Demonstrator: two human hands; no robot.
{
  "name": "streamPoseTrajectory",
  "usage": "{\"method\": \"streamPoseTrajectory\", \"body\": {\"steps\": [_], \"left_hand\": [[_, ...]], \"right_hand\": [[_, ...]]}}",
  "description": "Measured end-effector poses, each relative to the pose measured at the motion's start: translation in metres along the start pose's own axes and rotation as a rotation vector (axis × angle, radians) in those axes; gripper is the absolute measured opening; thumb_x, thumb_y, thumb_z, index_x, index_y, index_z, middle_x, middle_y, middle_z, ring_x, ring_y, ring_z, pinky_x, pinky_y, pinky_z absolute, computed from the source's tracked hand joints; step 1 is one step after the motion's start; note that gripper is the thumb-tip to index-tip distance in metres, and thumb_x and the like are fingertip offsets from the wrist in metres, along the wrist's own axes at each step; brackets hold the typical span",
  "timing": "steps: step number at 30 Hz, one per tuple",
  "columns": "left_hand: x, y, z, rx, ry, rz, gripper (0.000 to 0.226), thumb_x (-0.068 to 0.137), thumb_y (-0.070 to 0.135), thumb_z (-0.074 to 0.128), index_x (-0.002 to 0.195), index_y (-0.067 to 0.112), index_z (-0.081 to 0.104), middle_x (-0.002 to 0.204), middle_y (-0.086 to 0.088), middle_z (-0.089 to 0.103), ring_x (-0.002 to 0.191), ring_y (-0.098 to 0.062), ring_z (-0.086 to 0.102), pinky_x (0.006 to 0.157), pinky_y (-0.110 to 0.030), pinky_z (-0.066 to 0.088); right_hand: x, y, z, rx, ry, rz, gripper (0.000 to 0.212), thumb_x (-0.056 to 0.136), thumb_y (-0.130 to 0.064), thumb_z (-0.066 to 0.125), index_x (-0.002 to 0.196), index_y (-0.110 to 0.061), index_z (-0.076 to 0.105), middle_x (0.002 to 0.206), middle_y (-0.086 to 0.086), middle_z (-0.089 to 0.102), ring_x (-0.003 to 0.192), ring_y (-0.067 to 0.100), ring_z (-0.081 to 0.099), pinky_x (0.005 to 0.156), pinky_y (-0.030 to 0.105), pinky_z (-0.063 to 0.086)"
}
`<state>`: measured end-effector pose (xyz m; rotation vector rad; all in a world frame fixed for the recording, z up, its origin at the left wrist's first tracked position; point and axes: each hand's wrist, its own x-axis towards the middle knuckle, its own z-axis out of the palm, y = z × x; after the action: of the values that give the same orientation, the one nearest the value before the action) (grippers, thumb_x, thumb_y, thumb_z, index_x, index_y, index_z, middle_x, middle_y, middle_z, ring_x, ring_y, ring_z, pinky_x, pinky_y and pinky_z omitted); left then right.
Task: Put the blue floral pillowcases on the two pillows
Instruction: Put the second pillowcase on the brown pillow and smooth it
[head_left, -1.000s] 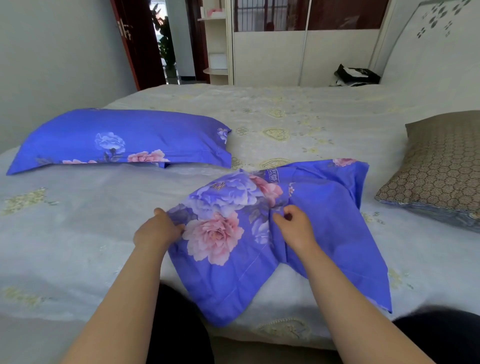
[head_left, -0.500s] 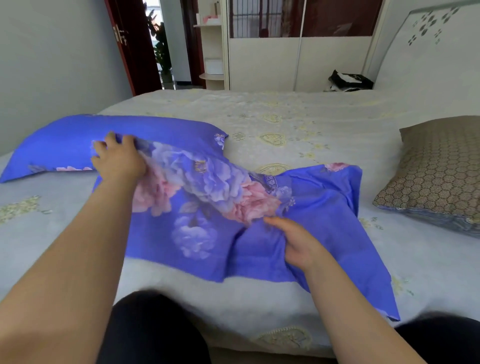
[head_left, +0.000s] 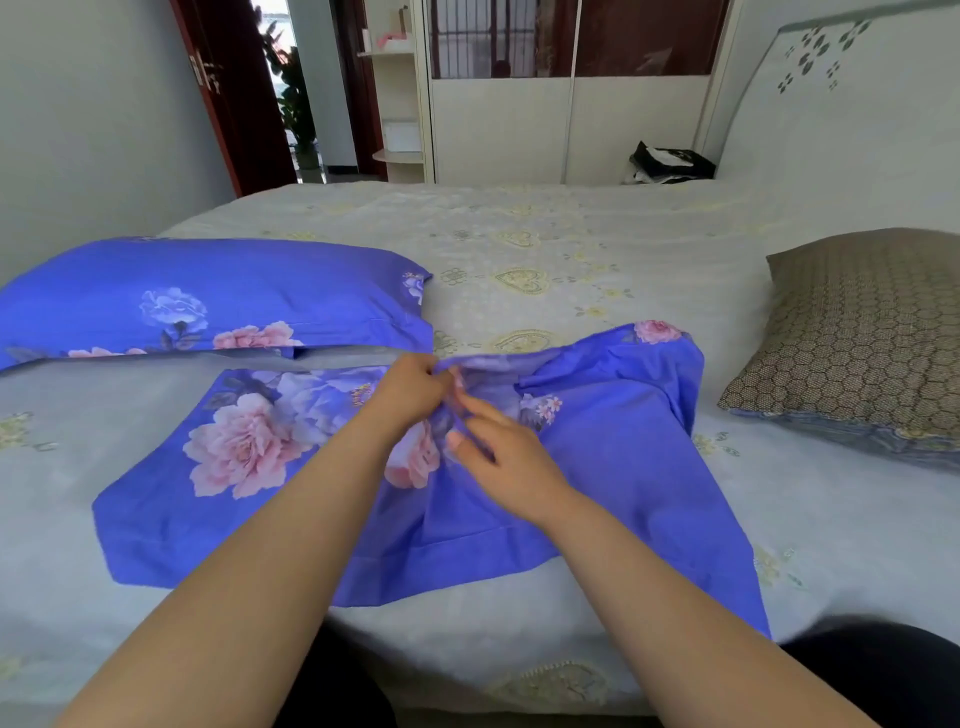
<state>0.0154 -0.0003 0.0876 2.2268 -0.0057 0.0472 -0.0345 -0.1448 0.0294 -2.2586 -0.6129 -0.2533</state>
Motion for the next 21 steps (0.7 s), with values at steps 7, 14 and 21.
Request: {"method": "streamPoseTrajectory", "body": {"steps": [7,14,21], "left_hand": [[0.004,0.004,-0.04,-1.204,0.23,-0.103,0.026,0.098,0.027,0.043,0.093,0.009,0.062,0.078,-0.004,0.07,0.076,-0.017,0.066,0.078,-0.03,0.054],[0.018,-0.05,-0.037,-0.863,0.31,-0.499,0.023,0.099,0.016,0.036,0.103,0.01,0.058,0.077,-0.007,0.068,0.065,-0.018,0.065,0.059,-0.03,0.055],[0.028,-0.048,-0.013,-0.223,0.365,-0.334,0.057,0.082,0.013,0.044,0.138,0.024,0.042,0.13,-0.011,0.05,0.114,-0.033,0.051,0.097,-0.036,0.041]], "right_hand": [[0.022,0.058,-0.006,-0.006,-0.223,0.408,0.049,0.1,-0.039,0.037,0.144,-0.02,0.031,0.142,0.008,0.045,0.134,0.024,0.039,0.107,0.031,0.029],[0.04,0.059,-0.035,0.431,0.305,0.668,0.041,0.096,-0.049,0.041,0.12,-0.019,0.052,0.116,0.004,0.062,0.097,0.024,0.06,0.08,0.034,0.047],[0.033,0.084,-0.073,1.008,0.335,0.823,0.03,0.094,-0.019,0.053,0.124,-0.017,0.055,0.121,-0.002,0.049,0.115,0.016,0.046,0.09,0.032,0.042]]}}
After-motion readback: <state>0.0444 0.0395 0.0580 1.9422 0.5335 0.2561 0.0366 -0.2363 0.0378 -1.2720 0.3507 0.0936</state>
